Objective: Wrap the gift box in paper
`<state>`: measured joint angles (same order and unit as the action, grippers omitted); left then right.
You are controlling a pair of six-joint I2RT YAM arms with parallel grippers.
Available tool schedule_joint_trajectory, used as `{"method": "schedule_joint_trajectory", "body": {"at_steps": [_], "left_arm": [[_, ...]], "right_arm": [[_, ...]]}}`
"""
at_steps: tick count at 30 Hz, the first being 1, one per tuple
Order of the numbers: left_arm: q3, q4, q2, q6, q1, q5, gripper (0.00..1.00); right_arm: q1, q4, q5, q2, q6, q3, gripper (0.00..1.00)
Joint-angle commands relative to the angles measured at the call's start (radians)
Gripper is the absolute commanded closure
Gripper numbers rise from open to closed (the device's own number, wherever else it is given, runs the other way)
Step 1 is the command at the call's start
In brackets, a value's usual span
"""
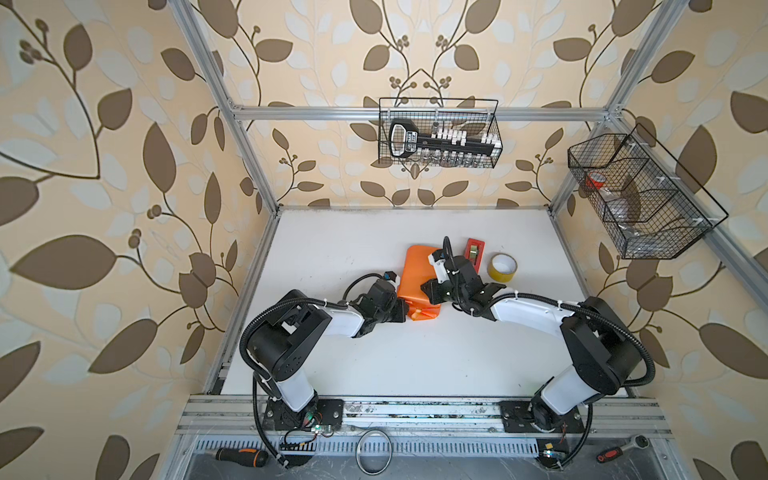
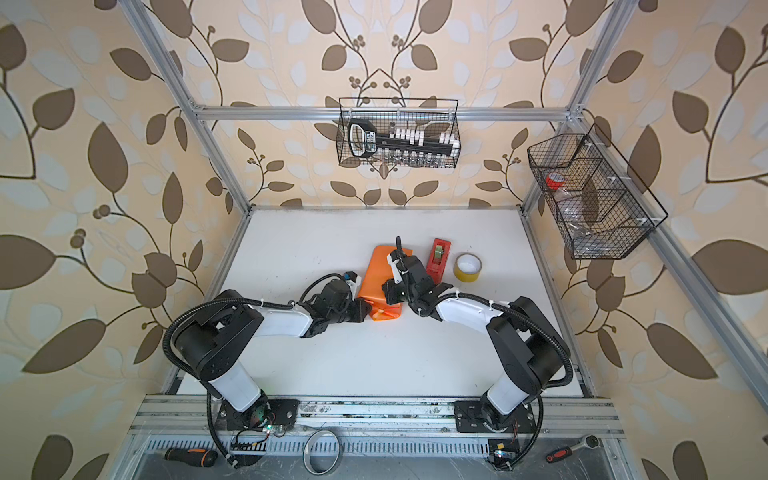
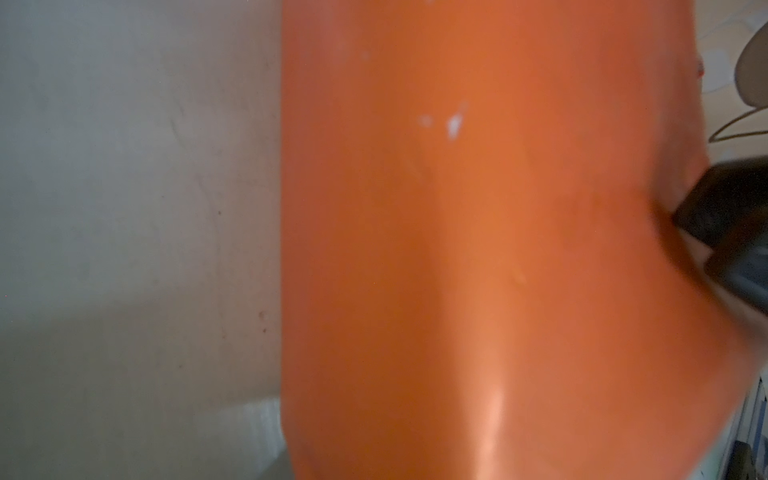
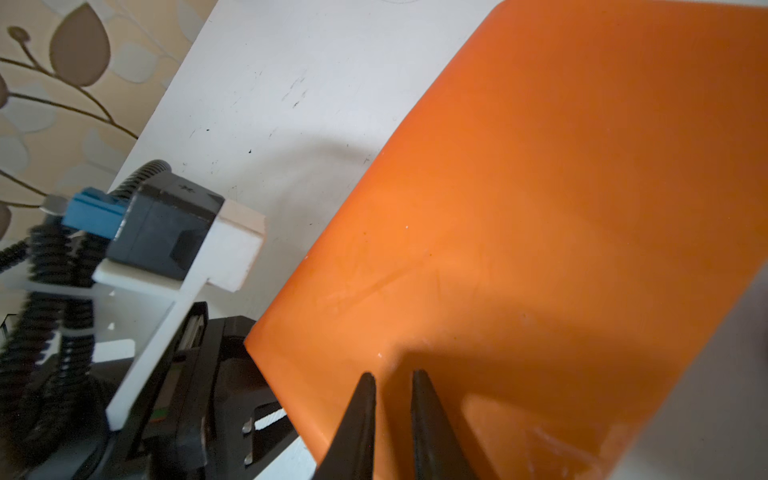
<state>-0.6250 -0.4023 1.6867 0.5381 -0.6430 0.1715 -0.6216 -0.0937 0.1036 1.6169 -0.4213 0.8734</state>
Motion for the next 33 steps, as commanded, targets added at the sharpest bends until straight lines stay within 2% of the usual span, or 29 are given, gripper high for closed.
{"method": "schedule_joint_trajectory", "body": {"at_steps": [1,9,26,33], "left_arm": [[0.033,0.01,-0.009,-0.049,-0.02,-0.013,0.83],[0.056,0.011,-0.031,-0.088,-0.047,0.041,0.83],[0.074,0.073,-0.028,-0.104,-0.101,0.047,0.89],[0.051,0.11,-0.045,-0.092,-0.083,-0.028,0.91]], "right_arm": [[-0.012,0.081,0.008,0.036,0.013,-0.039,0.82],[-0.012,0.074,0.01,0.042,0.006,-0.044,0.82],[-0.012,0.072,0.011,0.044,0.001,-0.043,0.83],[-0.012,0.074,0.011,0.044,0.004,-0.042,0.83]]}}
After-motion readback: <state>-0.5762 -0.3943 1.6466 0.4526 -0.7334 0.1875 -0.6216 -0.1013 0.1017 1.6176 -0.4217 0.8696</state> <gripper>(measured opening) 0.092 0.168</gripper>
